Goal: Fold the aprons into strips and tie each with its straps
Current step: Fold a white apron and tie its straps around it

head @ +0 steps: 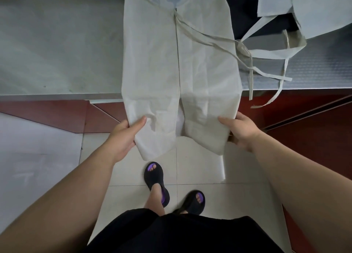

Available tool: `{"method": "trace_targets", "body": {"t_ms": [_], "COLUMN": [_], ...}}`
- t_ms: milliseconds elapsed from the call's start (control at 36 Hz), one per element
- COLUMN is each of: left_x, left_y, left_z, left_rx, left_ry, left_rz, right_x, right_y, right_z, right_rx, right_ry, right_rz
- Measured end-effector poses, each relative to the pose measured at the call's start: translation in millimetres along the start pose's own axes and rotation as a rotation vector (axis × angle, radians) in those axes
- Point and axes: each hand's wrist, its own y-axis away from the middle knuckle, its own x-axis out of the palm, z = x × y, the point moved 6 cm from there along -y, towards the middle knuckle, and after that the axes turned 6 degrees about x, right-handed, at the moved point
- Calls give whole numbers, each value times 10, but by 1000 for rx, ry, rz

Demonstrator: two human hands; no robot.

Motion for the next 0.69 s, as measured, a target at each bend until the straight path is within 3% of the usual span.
{"method": "trace_targets", "body": {"t_ms": [333,389,556,694], "left_x": [110,83,40,32], "left_y": [311,336,330,173], "left_z": [38,25,-367,-810], "left_rx": [-119,-123,82,205], "left_ry": [40,-29,-366,-479], "left_rz": [77,21,-147,-189], "right_x": [-37,-90,-53,78], "right_y": [179,174,324,422], "right_z": [53,87,513,1065], "right_rx": [29,1,-196,-318], "right_ry": [-67,3,337,421], "right_rz": [82,-8,-139,-181]}}
